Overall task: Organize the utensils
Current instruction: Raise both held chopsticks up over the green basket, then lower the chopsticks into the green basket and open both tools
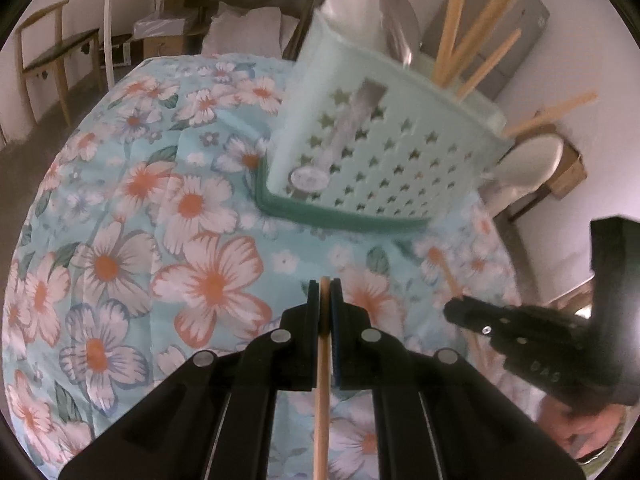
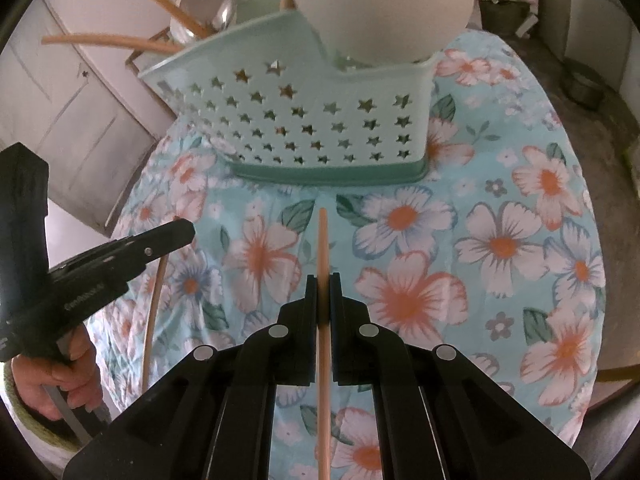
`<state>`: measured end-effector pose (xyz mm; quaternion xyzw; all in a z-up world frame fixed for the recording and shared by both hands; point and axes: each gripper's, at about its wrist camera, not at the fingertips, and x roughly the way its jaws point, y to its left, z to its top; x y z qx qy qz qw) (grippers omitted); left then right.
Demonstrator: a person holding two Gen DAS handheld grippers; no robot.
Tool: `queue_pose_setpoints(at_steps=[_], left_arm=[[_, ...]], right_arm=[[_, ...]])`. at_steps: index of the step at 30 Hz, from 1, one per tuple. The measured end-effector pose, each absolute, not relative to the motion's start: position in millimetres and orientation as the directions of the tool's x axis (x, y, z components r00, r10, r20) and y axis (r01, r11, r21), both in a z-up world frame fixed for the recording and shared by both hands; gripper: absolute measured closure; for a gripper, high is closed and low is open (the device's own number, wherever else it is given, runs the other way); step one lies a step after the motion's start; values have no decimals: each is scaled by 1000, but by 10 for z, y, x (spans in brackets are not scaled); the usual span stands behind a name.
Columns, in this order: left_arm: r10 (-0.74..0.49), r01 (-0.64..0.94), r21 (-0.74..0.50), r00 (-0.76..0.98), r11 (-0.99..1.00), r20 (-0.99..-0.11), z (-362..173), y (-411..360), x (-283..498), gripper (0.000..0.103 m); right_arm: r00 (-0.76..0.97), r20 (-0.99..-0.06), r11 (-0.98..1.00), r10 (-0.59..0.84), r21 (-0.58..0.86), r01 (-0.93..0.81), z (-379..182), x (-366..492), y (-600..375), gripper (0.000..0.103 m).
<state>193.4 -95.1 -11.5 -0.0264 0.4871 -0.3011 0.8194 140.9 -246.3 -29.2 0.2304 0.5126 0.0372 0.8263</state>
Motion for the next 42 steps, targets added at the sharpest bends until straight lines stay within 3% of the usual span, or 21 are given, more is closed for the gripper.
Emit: queue_pose_setpoints(at_steps=[11,23,34,42], left_arm=[[-599,454,-431,338,780,-726,152,-809,1902,99],[-710,527,-490,396,695,-582,735,-630,1648,99],[-750,598,-455,484,660,-451,1468,-502,1607,99],[-775,643,-434,546,631,-318,2009,-466,1856,99]], right_arm=[[558,-781,893,279,426,149,113,1402,-2561,99],[686,-670,872,283,478,108,635,1277,-2692,99],[828,-503,845,248,530,68,1106,1020,-2833,99],[873,-440,836,210,544,73,1269,927,-2968,99]])
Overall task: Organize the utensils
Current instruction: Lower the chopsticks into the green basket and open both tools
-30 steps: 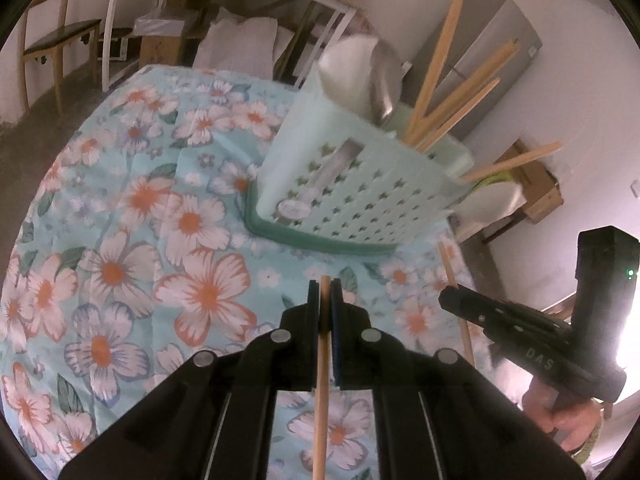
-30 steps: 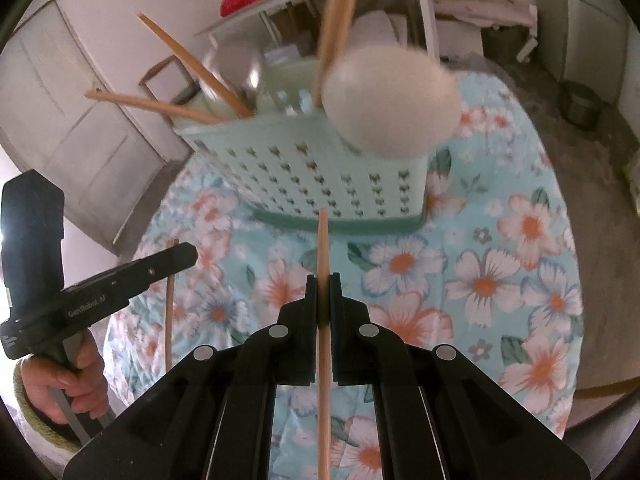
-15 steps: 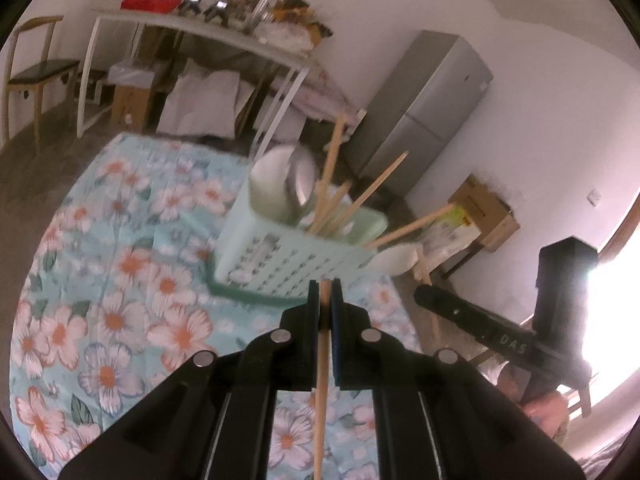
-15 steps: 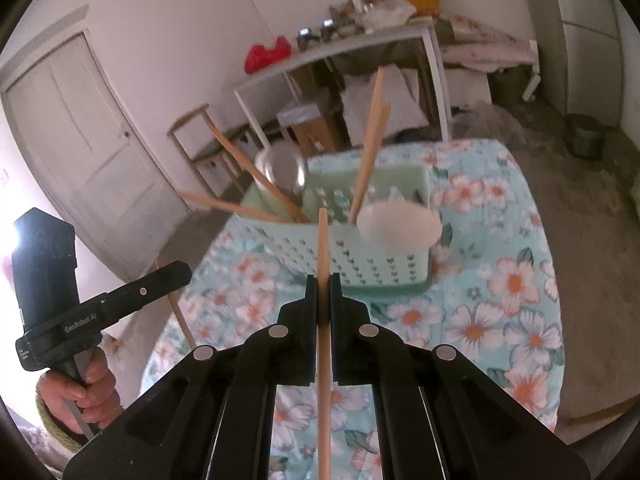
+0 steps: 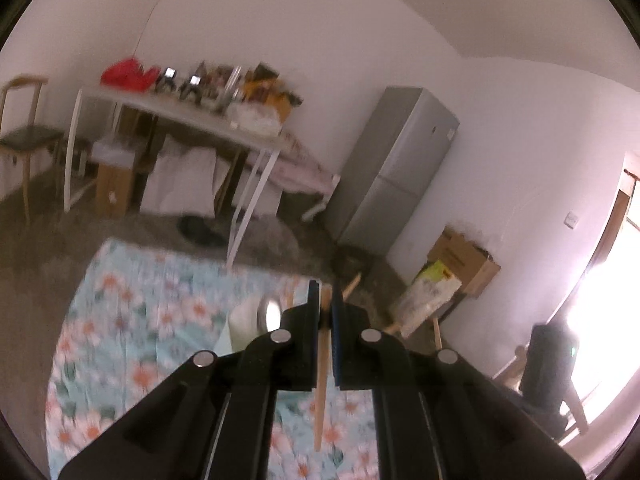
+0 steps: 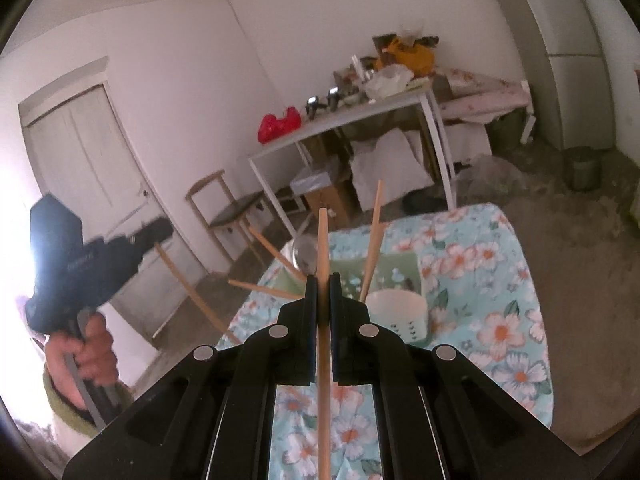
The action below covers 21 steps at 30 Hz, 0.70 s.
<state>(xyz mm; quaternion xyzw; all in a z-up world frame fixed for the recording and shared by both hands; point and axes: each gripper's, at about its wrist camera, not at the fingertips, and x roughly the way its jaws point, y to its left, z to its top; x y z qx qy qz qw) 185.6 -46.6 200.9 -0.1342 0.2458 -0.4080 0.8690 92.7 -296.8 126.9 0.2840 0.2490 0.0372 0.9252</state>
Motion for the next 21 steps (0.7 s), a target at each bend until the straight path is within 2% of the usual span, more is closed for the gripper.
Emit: queue_pose_setpoints(at_steps=[6,13,17,21], left_arm=[[-786,672,-414,573,614,-234,2308,-673,2110,99],[-779,696,-361,601,621,-180,2489,-887,2255,99],[-747,692,-284,634,664,-200,2385,-1067,2292,99],[-709,686,-185,666,704,-231,2031,-1289,2342,98]], right_arm=[[887,-409,809,216,583,71,1233,976,-3135,99],[887,-410,801,214,593,81,1193,1022,-3225,99],[880,-420,796,221,599,86,1154,1075,-3237,99],[875,-428,797,226,598,87,1132,1096,-3233,99]])
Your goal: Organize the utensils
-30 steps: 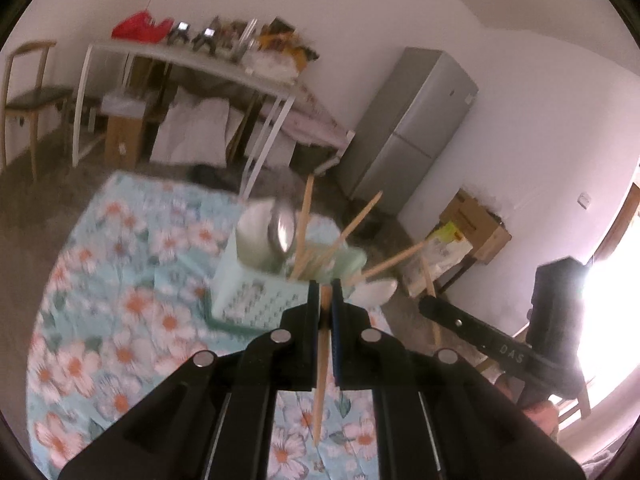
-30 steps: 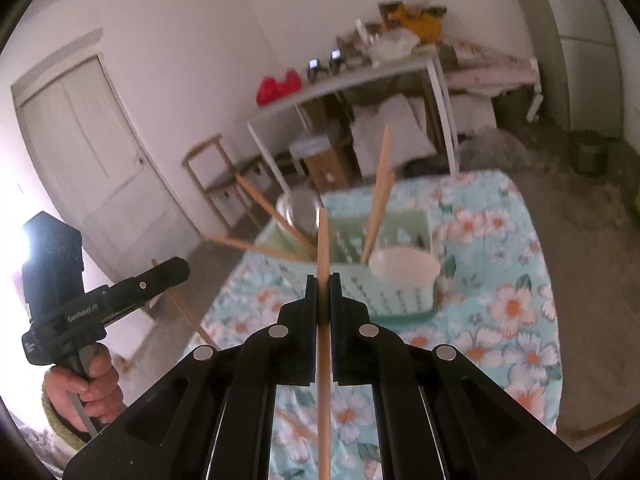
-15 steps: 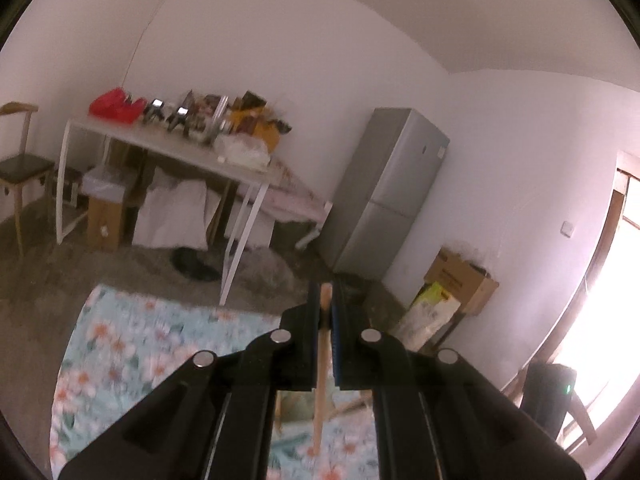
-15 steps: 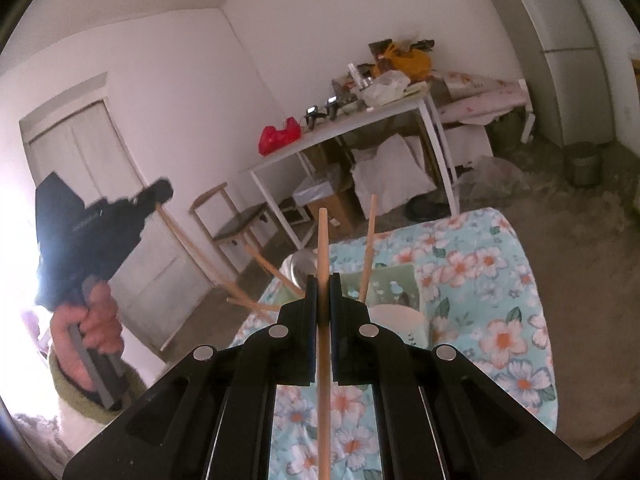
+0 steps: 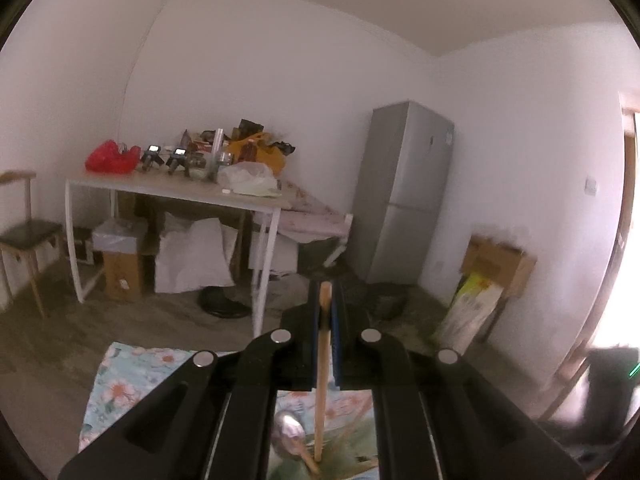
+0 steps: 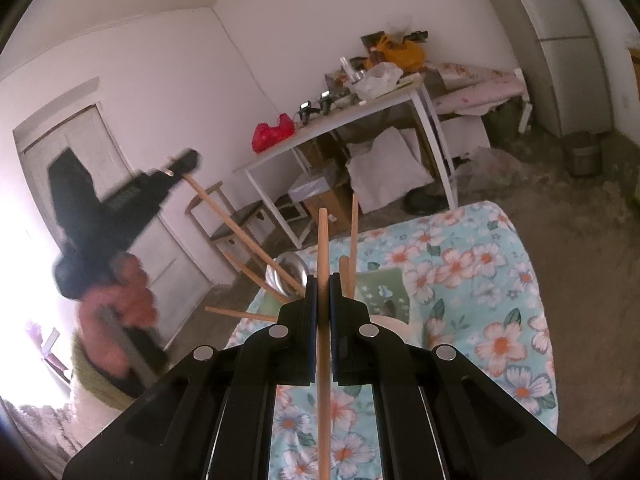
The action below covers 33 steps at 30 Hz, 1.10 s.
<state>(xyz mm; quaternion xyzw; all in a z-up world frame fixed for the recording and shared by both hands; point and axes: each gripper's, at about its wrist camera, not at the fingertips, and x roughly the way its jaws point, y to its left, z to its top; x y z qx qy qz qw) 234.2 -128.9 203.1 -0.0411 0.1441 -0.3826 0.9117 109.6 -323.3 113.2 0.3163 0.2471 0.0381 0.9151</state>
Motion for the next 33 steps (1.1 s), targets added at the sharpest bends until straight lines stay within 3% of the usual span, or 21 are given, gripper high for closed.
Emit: queue_pose_setpoints(at_steps=[5,8,11,16,22,26,33], left_arm=[[-699,673,-199,660,713,-275,1693,-1347,2454,97],[-703,657,-248,664,712,-254,1697,-1224,2457,78],[-698,645,-269,684,715,-214,1782,-1045,2386,67],[-686,616,-316,699,722,-202,1848,-699,2212,45],[-633,556,-311,720,771,-283,1583,-253,1925,25],[-604,531,-287,716,797,-350,1277,-39,1746,14],[-574,510,-271,664,816,-479,682,73,1428,9]], right_arm=[[875,-428,807,224,585,80,1182,1079,-3222,99],[880,-422,820,216,568,71,1252,1067,-3210,99],[884,-412,827,220,560,55,1317,1108,-3198,99],[916,-323,820,237,573,-10,1517,1295,-3159,99],[953,-230,832,199,554,-41,1710,1688,-3030,99],[978,-188,867,92,499,14,1762,2003,-2937,99],[987,-142,893,-75,431,130,1703,2287,-2919,99]])
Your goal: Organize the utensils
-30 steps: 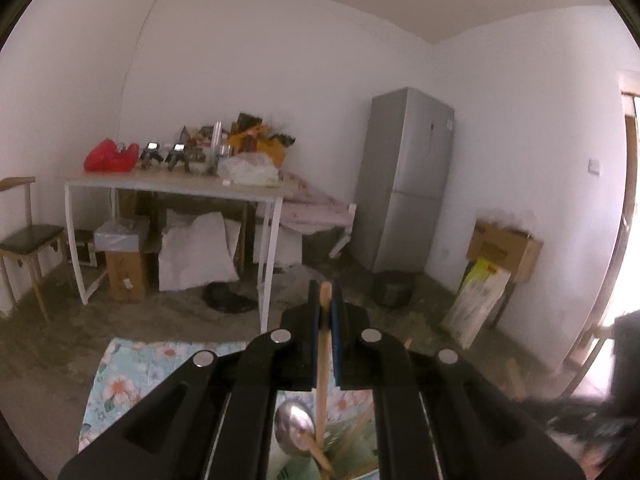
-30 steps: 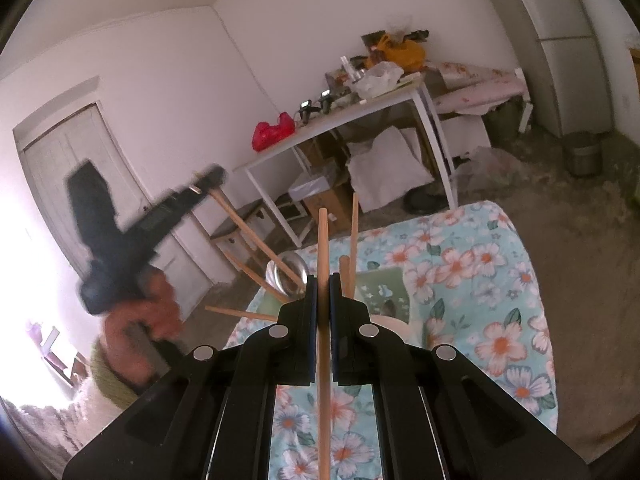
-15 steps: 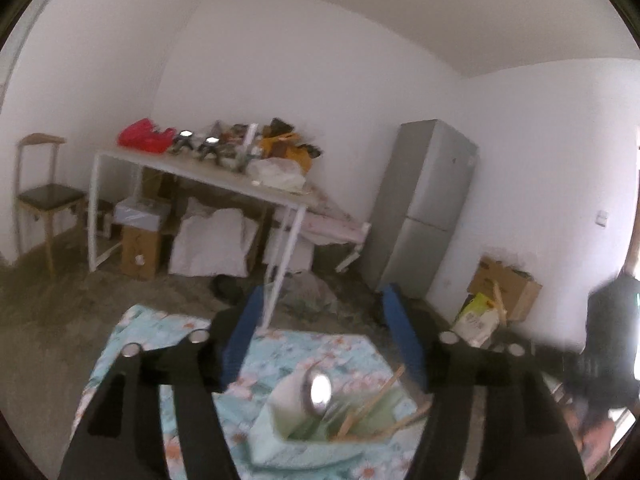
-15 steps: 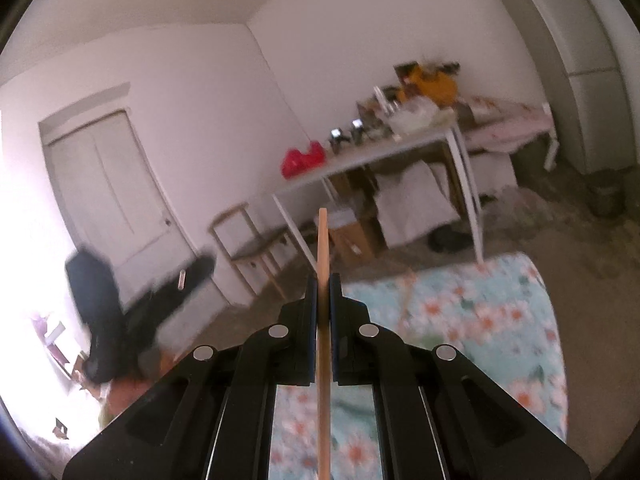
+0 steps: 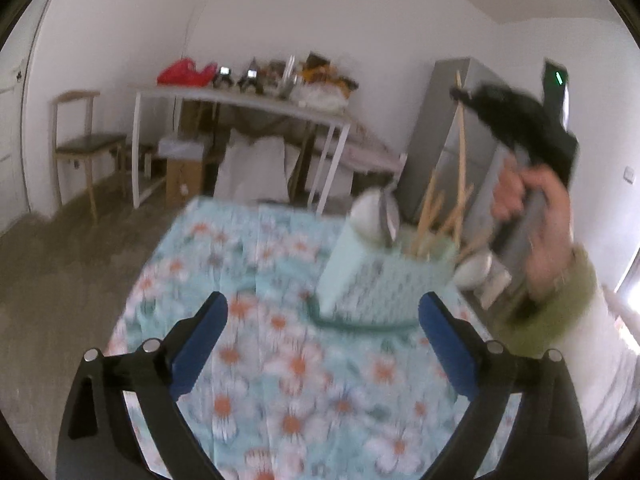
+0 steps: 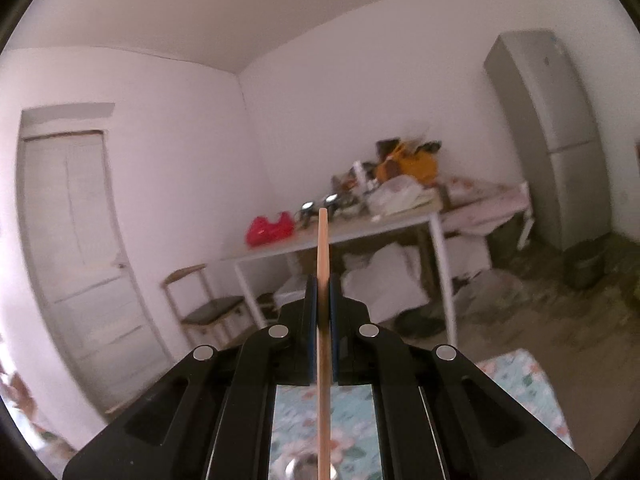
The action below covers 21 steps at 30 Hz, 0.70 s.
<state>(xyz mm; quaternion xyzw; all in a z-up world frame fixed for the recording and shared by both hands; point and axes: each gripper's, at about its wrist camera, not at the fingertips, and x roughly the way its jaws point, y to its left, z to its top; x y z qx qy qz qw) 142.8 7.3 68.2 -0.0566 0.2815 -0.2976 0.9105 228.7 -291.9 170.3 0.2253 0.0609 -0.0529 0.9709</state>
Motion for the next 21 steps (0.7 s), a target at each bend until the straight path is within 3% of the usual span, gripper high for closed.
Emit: queue_pose_setpoints(at_steps=[7,17,21], left_arm=[[-578,494,-310,609,812,-543,338,-4,1357,9],[-533,457,-283,639,843,-554,385,46,1504,7],[-508,431,-274,668,860,-544,460,92,1518,6]], right_arm=[[968,-167,917,-187,323,233,1435,2413,-2811,99],[969,-159,947,-191,231,224,1311,2323,-2662,97],[973,-148,951,-178,230,209,1365,2194,-2665,85]])
